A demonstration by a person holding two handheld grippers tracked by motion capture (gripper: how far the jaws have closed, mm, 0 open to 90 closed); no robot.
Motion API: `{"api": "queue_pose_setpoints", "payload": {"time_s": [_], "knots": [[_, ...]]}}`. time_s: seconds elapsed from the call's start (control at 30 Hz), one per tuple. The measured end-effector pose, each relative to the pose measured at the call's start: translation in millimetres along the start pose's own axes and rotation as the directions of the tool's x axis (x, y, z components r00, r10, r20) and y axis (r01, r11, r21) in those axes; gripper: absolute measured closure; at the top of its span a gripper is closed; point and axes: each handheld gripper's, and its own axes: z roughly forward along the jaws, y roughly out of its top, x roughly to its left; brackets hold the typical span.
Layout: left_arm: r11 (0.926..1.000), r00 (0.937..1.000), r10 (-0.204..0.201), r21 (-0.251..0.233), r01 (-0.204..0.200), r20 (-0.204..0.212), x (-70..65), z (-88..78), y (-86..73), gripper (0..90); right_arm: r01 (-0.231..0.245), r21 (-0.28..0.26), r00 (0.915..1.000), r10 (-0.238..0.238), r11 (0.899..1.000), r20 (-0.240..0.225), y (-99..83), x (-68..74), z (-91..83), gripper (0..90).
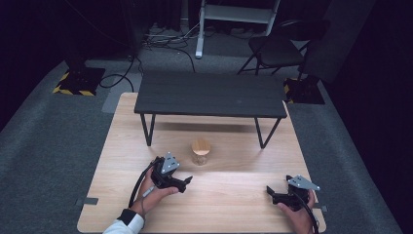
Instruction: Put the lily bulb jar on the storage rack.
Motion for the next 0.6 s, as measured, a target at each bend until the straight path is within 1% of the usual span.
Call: {"api": "queue_pose_setpoints", "payload": {"time_s": [0.03,0.07,0.1,0.13,0.17,0.3,0.33,0.37,0.4,0.47,0.5,0.53,0.57,0.6], "knots": [[0.9999,0.9999,-0.009,0.007,0.009,0.008,2.0,4.7,6.0,1.7,0.0,0.0,1.0,0.0,1.0,0.0,0.0,0.0,0.0,0.0],[0.9999,0.9999,-0.009,0.007,0.009,0.008,2.0,4.7,6.0,1.7,0.0,0.0,1.0,0.0,1.0,0.0,0.0,0.0,0.0,0.0],[0.9999,1.0,-0.005,0.011,0.005,0.002,2.1,9.3,11.2,2.0,0.0,0.0,1.0,0.0,1.0,0.0,0.0,-0.1,0.0,0.0],[0.9999,1.0,-0.005,0.011,0.005,0.002,2.1,9.3,11.2,2.1,0.0,0.0,1.0,0.0,1.0,0.0,0.0,-0.1,0.0,0.0],[0.9997,0.9997,-0.023,0.007,0.022,0.011,5.3,13.4,14.4,2.1,0.0,0.0,1.0,0.0,1.0,0.0,0.0,-0.1,0.0,0.0],[0.9995,0.9994,-0.031,0.011,0.031,0.017,8.8,20.5,21.2,2.0,0.0,0.0,1.0,0.0,1.0,0.0,0.0,-0.1,0.0,0.0],[0.9993,0.9991,-0.035,0.011,0.034,0.025,10.8,22.9,23.5,2.0,0.0,0.0,1.0,0.0,1.0,0.0,0.0,-0.1,0.0,0.0],[0.9988,0.9982,-0.048,0.014,0.048,0.036,14.2,28.2,28.9,2.0,0.0,0.0,1.0,0.0,1.0,0.0,0.0,-0.1,0.0,0.0],[0.9988,0.9982,-0.048,0.014,0.048,0.036,14.2,28.2,28.9,2.0,0.0,0.0,1.0,0.0,1.0,0.0,0.0,-0.1,0.0,0.0],[0.9983,0.9972,-0.058,0.013,0.057,0.048,16.9,33.5,33.2,2.1,0.0,0.0,1.0,0.0,1.0,0.0,0.0,-0.1,0.0,0.0],[0.9982,0.997,-0.056,0.024,0.055,0.054,17.6,38.9,39.8,2.0,0.0,0.0,1.0,0.0,1.0,0.0,0.0,-0.1,0.0,0.0],[0.9982,0.997,-0.056,0.024,0.055,0.054,17.6,38.9,39.8,2.1,0.0,0.0,1.0,0.0,1.0,-0.001,-0.1,-0.3,-0.1,0.0],[0.9981,0.9963,-0.058,0.024,0.056,0.063,18.9,41.5,42.2,2.4,0.001,0.0,1.0,-0.001,1.0,-0.001,-0.2,-0.5,-0.2,0.0],[0.9974,0.9947,-0.071,0.018,0.069,0.075,20.8,44.1,43.3,2.3,0.001,0.0,1.0,-0.001,1.0,-0.001,-0.2,-0.6,-0.2,0.0]]}}
